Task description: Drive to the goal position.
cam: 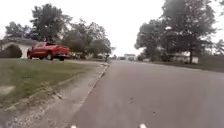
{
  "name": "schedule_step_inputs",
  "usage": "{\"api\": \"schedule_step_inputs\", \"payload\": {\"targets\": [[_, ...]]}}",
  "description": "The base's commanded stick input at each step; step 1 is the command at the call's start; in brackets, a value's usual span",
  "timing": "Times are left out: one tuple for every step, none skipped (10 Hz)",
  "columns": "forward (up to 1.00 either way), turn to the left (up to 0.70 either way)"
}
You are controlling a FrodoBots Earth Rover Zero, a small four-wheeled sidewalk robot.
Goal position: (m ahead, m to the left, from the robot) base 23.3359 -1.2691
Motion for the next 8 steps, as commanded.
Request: {"api": "schedule_step_inputs", "payload": {"targets": [[1.00, 0.00], [1.00, 0.00], [1.00, 0.00], [1.00, -0.01], [1.00, -0.12], [1.00, -0.38], [1.00, -0.40], [1.00, -0.35]]}}
